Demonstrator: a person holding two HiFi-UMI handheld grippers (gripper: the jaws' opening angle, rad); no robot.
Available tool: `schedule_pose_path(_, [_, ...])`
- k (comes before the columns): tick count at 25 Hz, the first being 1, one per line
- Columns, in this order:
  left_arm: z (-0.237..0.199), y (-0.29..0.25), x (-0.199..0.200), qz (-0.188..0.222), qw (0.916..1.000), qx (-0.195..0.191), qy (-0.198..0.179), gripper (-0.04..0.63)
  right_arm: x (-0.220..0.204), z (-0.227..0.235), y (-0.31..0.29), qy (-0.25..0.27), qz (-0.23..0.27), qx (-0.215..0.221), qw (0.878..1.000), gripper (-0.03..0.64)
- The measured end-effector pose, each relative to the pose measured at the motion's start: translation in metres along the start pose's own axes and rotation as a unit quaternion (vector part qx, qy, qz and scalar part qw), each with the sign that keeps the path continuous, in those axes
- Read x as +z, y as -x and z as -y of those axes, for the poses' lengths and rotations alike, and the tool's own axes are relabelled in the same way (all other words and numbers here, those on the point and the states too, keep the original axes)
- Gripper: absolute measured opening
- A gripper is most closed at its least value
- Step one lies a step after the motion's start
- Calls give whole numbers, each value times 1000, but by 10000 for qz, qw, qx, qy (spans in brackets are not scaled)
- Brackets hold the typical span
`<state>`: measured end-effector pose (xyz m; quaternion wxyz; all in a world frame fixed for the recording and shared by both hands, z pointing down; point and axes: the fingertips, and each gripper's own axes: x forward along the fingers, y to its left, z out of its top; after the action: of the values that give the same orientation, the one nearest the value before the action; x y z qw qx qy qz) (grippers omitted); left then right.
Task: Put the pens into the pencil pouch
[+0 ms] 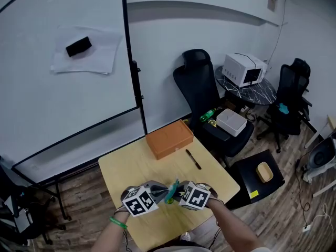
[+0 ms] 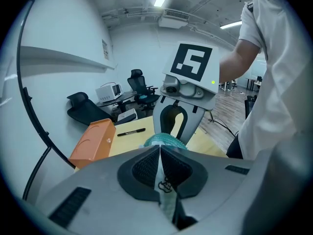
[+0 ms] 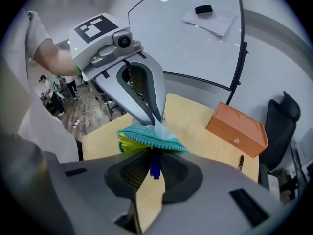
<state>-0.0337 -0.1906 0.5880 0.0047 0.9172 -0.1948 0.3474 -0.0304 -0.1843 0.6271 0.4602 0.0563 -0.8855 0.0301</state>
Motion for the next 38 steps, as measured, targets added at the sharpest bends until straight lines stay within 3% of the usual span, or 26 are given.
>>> schedule_pose_path(7, [2,1,4,105,9999,1,80,14,7,-1,7,-778,406,302,9957,61])
schedule_pose_path(14, [1,3,14,286,9994,8,185,14,3,-2,1,-1172,593,413,9905,61])
schedule_pose_path(23, [-3,3,15,237,9994,117,219,14,3,7,4,-1255,789,155,9888,72])
schedule_pose_path(32, [-10,2,10,118,9992,243,305,14,2,22,19,-1119,876,-275,9895,164])
schedule_pose_path(38, [-17,3,7,42,9989,338,328,14,-1,29,38,-1240,1071,-468,9854,167])
